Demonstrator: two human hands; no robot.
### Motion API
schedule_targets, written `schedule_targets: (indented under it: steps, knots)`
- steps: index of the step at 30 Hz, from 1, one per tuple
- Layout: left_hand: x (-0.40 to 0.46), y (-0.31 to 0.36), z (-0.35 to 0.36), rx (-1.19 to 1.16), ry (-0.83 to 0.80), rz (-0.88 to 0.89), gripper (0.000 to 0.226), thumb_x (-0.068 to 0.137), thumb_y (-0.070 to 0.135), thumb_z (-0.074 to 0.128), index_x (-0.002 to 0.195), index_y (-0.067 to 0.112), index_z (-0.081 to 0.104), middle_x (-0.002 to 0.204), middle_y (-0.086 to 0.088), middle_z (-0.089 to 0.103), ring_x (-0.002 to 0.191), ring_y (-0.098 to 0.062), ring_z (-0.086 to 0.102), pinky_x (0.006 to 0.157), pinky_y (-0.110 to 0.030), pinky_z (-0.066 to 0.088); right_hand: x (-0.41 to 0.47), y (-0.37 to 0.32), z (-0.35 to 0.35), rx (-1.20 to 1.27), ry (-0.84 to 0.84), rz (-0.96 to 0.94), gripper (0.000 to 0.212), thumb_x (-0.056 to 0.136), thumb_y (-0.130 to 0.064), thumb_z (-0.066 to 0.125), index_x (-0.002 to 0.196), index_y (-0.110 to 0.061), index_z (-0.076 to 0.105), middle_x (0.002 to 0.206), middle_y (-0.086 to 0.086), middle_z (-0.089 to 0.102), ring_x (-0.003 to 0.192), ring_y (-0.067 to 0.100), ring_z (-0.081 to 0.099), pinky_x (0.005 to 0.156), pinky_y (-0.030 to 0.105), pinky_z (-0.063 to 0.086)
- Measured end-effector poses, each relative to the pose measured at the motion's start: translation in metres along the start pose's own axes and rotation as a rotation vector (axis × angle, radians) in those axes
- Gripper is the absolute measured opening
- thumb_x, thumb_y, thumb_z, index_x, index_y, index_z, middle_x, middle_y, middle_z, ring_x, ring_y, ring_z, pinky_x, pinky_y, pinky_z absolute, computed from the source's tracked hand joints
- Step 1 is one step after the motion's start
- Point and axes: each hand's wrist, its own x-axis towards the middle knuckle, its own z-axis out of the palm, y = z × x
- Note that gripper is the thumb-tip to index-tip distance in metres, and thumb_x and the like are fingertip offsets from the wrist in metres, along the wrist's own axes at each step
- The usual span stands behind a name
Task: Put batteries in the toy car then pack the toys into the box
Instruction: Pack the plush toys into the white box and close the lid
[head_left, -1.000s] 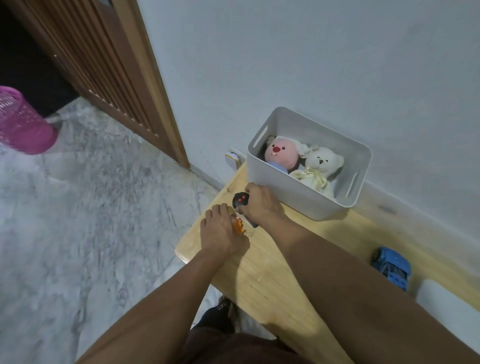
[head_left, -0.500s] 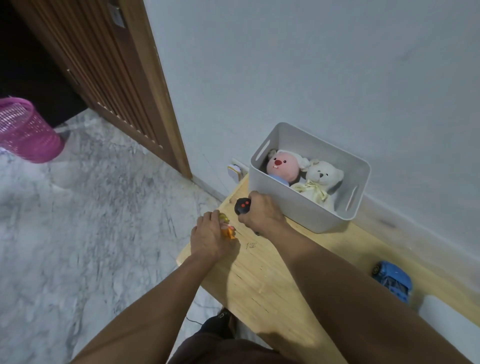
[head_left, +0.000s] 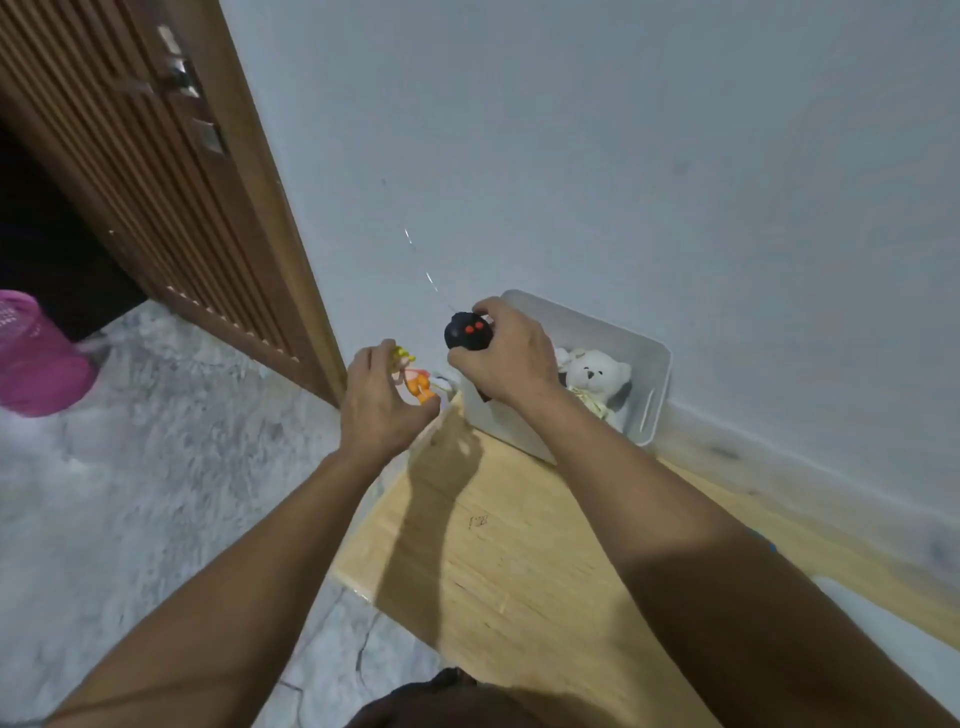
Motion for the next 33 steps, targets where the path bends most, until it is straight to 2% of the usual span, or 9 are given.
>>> schedule_targets:
  steps: [5, 9, 14, 17, 22, 27, 29, 33]
  knots:
    - [0.025, 0.053, 0.009, -0.042, -0.042, 0.147, 0.077, 0.07, 0.029, 0.078, 0.136, 0.011, 0.044, 0.129, -0.008, 0.048, 0.125, -0.024, 0.04, 0.086, -0.03, 0.039, 0.007, 0.039, -0.043, -0.097, 0.139, 0.109, 0.053, 0.07, -0.034, 0.069, 0.12, -0.026, 0.054, 0.115, 0.006, 0.062, 0.106, 0.028, 0.058, 0.076, 0.03, 0.044]
    - [0.036, 0.081, 0.022, -0.019, -0.141, 0.203, 0.081, 0.07, 0.032, 0.079, 0.139, 0.011, 0.042, 0.133, -0.008, 0.047, 0.129, -0.026, 0.037, 0.093, -0.037, 0.041, 0.007, 0.074, -0.057, -0.187, 0.149, 0.22, 0.054, 0.069, -0.03, 0.069, 0.12, -0.023, 0.053, 0.115, 0.008, 0.061, 0.103, 0.031, 0.059, 0.076, 0.035, 0.049]
    - [0.048, 0.092, 0.04, 0.033, -0.193, 0.224, 0.083, 0.071, 0.039, 0.08, 0.139, 0.01, 0.042, 0.134, -0.011, 0.048, 0.13, -0.029, 0.037, 0.097, -0.039, 0.041, 0.002, 0.105, -0.052, -0.349, 0.051, 0.256, 0.043, 0.076, -0.026, 0.066, 0.117, -0.021, 0.053, 0.117, 0.009, 0.056, 0.106, 0.031, 0.057, 0.078, 0.035, 0.047]
    - [0.055, 0.094, 0.047, 0.048, -0.226, 0.237, 0.077, 0.07, 0.037, 0.08, 0.133, 0.007, 0.047, 0.127, -0.014, 0.052, 0.125, -0.031, 0.04, 0.096, -0.039, 0.04, 0.003, 0.118, -0.048, -0.421, -0.027, 0.277, 0.033, 0.081, -0.025, 0.063, 0.113, -0.02, 0.058, 0.114, 0.008, 0.06, 0.105, 0.031, 0.059, 0.071, 0.032, 0.045]
    - [0.067, 0.095, 0.059, 0.054, -0.331, 0.216, 0.067, 0.068, 0.03, 0.078, 0.127, 0.013, 0.05, 0.115, -0.009, 0.052, 0.113, -0.028, 0.049, 0.087, -0.033, 0.042, 0.009, 0.129, -0.041, -0.451, -0.172, 0.241, 0.027, 0.077, -0.029, 0.066, 0.101, -0.017, 0.065, 0.107, 0.01, 0.066, 0.1, 0.032, 0.061, 0.073, 0.031, 0.049]
    - [0.073, 0.095, 0.069, 0.091, -0.444, 0.199, 0.047, 0.069, 0.027, 0.074, 0.107, 0.015, 0.048, 0.1, -0.001, 0.045, 0.09, -0.027, 0.055, 0.071, -0.029, 0.039, 0.015, 0.132, -0.04, -0.434, -0.312, 0.185, 0.029, 0.08, -0.027, 0.066, 0.106, -0.017, 0.07, 0.111, 0.011, 0.068, 0.103, 0.032, 0.062, 0.085, 0.036, 0.054]
    - [0.076, 0.094, 0.074, 0.104, -0.488, 0.213, 0.049, 0.067, 0.03, 0.072, 0.107, 0.013, 0.049, 0.102, -0.002, 0.046, 0.092, -0.027, 0.054, 0.072, -0.03, 0.04, 0.019, 0.134, -0.04, -0.423, -0.355, 0.18, 0.034, 0.079, -0.022, 0.067, 0.113, -0.019, 0.068, 0.119, 0.01, 0.064, 0.108, 0.031, 0.06, 0.086, 0.032, 0.052]
    - [0.081, 0.092, 0.084, 0.164, -0.574, 0.278, 0.074, 0.07, 0.029, 0.076, 0.134, 0.01, 0.045, 0.129, -0.009, 0.051, 0.115, -0.029, 0.053, 0.089, -0.033, 0.044, 0.024, 0.137, -0.04, -0.405, -0.395, 0.162, 0.048, 0.077, -0.013, 0.067, 0.123, -0.024, 0.06, 0.129, 0.006, 0.058, 0.116, 0.027, 0.055, 0.081, 0.025, 0.041]
